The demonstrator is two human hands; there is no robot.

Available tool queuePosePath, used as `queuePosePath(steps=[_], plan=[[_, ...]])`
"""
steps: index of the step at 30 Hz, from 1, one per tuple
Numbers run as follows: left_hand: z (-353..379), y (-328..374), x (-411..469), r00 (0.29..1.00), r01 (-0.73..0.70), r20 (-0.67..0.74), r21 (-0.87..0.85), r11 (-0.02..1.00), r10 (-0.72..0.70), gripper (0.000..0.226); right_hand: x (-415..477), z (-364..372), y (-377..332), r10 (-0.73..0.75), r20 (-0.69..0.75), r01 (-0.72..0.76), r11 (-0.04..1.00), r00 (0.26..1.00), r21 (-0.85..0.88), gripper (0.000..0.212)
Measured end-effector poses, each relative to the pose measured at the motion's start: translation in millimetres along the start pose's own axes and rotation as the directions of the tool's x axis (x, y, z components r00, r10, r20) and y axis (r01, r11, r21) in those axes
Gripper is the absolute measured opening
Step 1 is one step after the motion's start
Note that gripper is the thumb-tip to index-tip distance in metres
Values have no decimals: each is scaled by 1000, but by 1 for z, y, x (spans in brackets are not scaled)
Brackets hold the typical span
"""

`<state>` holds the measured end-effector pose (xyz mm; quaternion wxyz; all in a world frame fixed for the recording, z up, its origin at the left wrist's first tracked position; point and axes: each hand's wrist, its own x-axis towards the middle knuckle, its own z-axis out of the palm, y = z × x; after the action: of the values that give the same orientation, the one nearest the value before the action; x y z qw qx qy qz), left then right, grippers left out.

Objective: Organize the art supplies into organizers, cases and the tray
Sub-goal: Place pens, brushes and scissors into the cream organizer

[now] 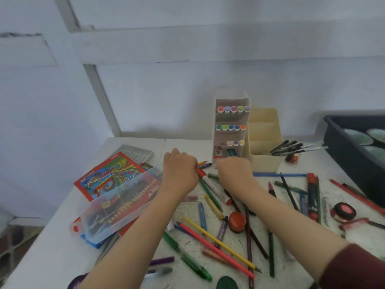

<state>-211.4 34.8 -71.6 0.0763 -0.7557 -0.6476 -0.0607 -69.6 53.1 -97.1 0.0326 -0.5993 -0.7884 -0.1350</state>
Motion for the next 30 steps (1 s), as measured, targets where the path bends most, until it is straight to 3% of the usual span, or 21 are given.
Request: queuePosePath(steps=[8,16,23,30], plan=[[3,0,-1,999,-50,-11,-174,984,49,31,7,4,5,-82,37,84,995,996,-47,17],[1,8,-4,996,-78,-67,-225,971,65,31,8,6,8,-156,8,156,981,988,-118,22],[1,12,-7,996,-79,-64,-315,946,62,31,2,18,18,-191,-95,189,982,977,-28,12],[0,23,-9,997,-57,-61,-325,944,39,33,6,7,15,-252,8,251,962,968,-112,22]])
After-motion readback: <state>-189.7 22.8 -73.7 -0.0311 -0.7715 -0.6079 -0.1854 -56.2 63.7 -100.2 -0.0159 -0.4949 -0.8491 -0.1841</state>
